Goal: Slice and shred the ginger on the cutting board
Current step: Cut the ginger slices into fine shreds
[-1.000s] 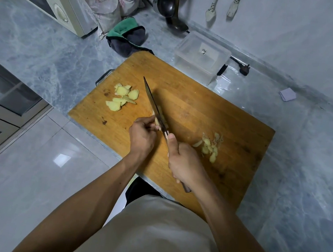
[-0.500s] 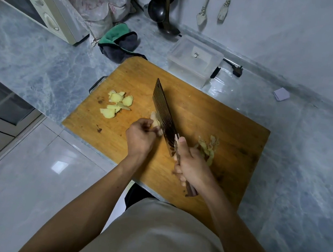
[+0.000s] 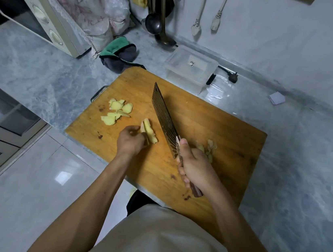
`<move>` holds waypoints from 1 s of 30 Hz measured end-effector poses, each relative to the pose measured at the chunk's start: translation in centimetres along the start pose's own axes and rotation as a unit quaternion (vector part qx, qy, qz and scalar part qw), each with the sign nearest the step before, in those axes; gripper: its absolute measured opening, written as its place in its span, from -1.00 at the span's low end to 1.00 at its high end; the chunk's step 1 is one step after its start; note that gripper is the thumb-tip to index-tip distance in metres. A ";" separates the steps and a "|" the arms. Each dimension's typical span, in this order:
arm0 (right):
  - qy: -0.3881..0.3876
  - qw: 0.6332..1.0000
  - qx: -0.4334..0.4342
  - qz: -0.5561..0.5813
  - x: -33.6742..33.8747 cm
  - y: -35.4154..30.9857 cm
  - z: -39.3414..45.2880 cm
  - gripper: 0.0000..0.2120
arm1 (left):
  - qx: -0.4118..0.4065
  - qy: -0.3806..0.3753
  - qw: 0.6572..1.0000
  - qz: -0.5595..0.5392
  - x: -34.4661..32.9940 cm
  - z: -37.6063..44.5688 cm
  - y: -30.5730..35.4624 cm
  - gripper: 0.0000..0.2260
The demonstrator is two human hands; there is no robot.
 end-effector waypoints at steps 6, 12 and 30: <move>-0.004 1.000 0.008 -0.006 -0.1 0.2 0.1 -0.45 | 0.001 -0.020 1.000 0.012 0.9 -0.4 -0.4 -0.87; 0.006 1.000 0.017 -0.003 0.0 0.1 0.5 -0.45 | 0.028 -0.098 0.994 -0.033 -0.3 -1.5 -0.3 -0.72; 0.069 0.994 0.048 -0.071 -0.4 -3.4 4.5 -0.64 | -0.122 -0.267 0.956 0.019 -0.7 -4.9 3.6 -0.61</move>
Point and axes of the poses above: each hand's wrist, its own z-axis towards the middle knuckle, its own x-axis out of the back of the hand, y = z × x, the point moved 8 cm from there along z, towards the middle knuckle, and after that the axes turned 3 degrees about -y, right-handed, at the moved point
